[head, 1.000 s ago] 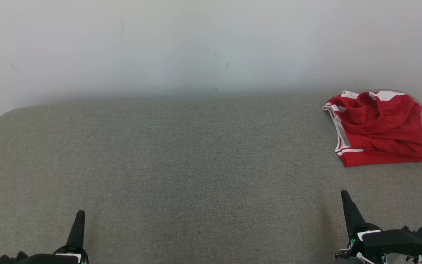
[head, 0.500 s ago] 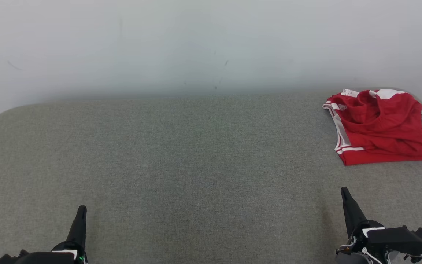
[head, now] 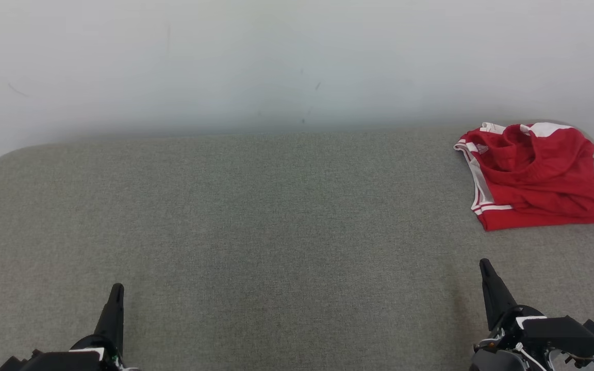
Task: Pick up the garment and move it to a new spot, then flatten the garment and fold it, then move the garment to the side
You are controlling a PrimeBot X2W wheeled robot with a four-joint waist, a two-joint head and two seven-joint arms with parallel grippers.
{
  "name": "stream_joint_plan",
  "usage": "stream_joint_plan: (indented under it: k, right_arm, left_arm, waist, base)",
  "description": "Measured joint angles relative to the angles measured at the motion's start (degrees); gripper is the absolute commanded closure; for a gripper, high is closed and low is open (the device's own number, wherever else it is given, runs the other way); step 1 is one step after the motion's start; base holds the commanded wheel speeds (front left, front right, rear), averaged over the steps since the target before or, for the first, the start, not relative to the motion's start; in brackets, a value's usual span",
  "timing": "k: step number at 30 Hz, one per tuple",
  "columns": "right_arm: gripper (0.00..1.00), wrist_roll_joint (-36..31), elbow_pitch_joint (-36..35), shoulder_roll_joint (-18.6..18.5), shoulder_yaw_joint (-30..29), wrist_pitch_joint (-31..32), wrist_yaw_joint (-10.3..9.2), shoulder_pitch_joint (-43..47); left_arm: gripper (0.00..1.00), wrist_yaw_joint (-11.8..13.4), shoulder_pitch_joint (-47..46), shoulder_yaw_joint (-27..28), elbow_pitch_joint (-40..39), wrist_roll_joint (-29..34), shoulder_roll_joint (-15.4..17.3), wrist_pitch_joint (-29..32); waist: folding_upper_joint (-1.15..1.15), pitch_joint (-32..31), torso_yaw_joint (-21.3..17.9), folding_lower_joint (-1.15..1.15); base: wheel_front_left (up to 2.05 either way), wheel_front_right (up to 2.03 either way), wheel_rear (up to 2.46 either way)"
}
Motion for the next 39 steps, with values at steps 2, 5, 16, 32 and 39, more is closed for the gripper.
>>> stream_joint_plan:
  k: [2,5,16,32,39]
  right_arm:
    - [1.0,0.3,0.0,0.0,0.0,0.0,0.0,-0.1]
    - [1.0,0.3,0.0,0.0,0.0,0.0,0.0,-0.1]
    - [1.0,0.3,0.0,0.0,0.0,0.0,0.0,-0.1]
    - [1.0,0.3,0.0,0.0,0.0,0.0,0.0,-0.1]
    - [1.0,0.3,0.0,0.0,0.0,0.0,0.0,-0.1]
  left_arm:
    - [1.0,0.0,0.0,0.0,0.0,-0.2,-0.1,0.1]
    - [1.0,0.0,0.0,0.0,0.1,-0.2,-0.1,0.1]
    - [1.0,0.0,0.0,0.1,0.1,-0.2,-0.1,0.1]
    - [1.0,0.0,-0.1,0.0,0.1,-0.2,-0.1,0.1]
    - [1.0,0.0,-0.1,0.1,0.1,-0.2,-0.1,0.1]
  waist:
    - [0.0,0.0,0.0,0.0]
    - [0.0,0.0,0.0,0.0]
    - [0.0,0.0,0.0,0.0]
    - [0.0,0.0,0.0,0.0]
    - [0.0,0.0,0.0,0.0]
  base:
    - [0.0,0.0,0.0]
    - [0.0,0.0,0.0]
    - [0.0,0.0,0.0]
    - [0.0,0.0,0.0]
    - [0.0,0.0,0.0]
